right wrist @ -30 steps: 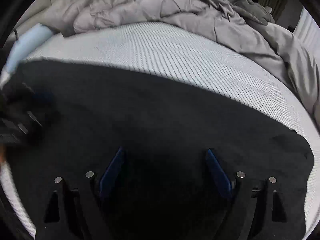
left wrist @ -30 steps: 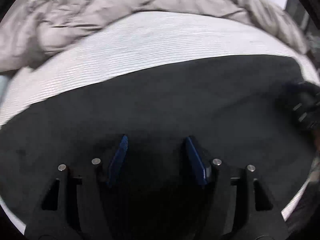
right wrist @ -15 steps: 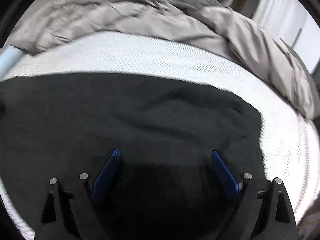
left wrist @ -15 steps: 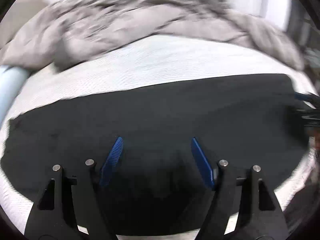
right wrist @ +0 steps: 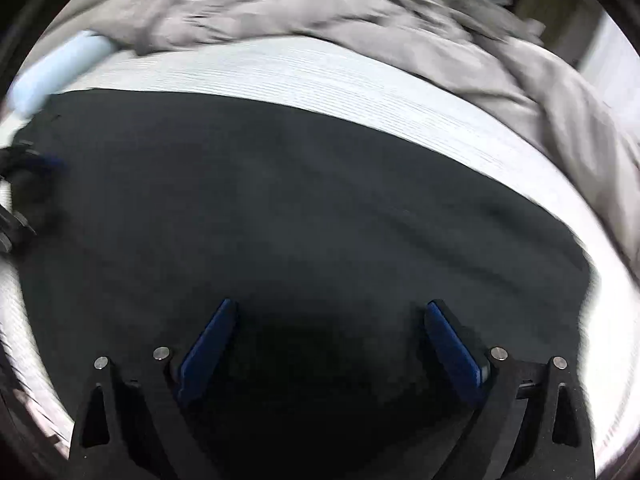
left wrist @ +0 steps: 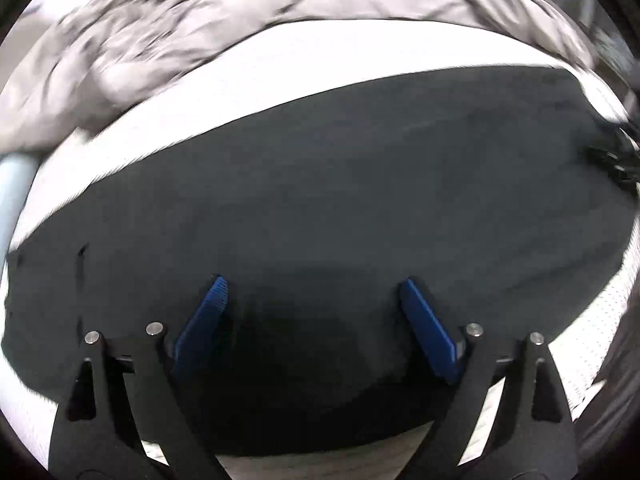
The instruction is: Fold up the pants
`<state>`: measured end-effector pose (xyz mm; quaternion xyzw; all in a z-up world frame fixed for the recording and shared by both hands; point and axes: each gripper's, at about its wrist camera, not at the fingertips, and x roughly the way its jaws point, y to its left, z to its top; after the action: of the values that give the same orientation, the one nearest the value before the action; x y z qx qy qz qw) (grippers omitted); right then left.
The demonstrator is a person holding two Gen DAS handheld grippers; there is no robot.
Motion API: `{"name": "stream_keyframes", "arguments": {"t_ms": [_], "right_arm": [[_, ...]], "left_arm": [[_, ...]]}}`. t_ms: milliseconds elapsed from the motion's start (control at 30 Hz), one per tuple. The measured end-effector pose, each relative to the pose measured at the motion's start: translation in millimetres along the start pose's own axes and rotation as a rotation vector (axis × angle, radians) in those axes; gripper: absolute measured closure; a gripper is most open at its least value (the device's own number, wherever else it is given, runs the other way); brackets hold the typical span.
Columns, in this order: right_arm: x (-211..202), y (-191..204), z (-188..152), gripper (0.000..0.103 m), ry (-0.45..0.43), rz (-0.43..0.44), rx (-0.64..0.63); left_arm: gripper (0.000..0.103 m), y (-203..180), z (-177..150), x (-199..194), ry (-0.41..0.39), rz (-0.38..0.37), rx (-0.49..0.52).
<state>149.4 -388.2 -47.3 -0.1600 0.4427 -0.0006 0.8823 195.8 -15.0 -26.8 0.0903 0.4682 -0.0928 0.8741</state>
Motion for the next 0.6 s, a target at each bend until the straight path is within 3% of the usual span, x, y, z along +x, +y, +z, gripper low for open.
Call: {"name": "stream_keyframes", "arguments": {"t_ms": [100, 167, 200, 267, 367, 467, 533, 600], "right_arm": [[-8, -50, -29, 0.004, -0.009, -0.043, 0.112], [-15, -71, -43, 0.003, -0.017, -0.123, 0.176], [-19, -77, -46, 0.003, -0.021, -0.104, 0.214], [-30, -74, -42, 0.003, -0.06, -0.057, 0.26], [-51, -30, -18, 0.003, -0.155, 0.105, 0.196], [-55, 30, -4, 0.003, -0.156, 0.238, 0.057], [-51, 66, -4, 0.003, -0.129, 0.281, -0.073], [-40, 78, -11, 0.003, -0.076, 0.239, -0.159]], "left_arm": [[0.021, 18, -5, -8, -0.009, 0.0, -0.085], [0.026, 9, -3, -15, -0.013, -0.082, -0.115], [0.026, -4, 3, -21, -0.024, -0.159, -0.126], [0.026, -29, 15, -29, -0.057, -0.24, -0.104], [0.026, -99, 19, -35, -0.091, -0.331, 0.029], [0.026, -146, 16, -23, -0.043, -0.368, 0.161], [0.025, -166, 10, -16, -0.027, -0.306, 0.251], [0.023, -162, 10, -17, -0.014, -0.311, 0.264]]}}
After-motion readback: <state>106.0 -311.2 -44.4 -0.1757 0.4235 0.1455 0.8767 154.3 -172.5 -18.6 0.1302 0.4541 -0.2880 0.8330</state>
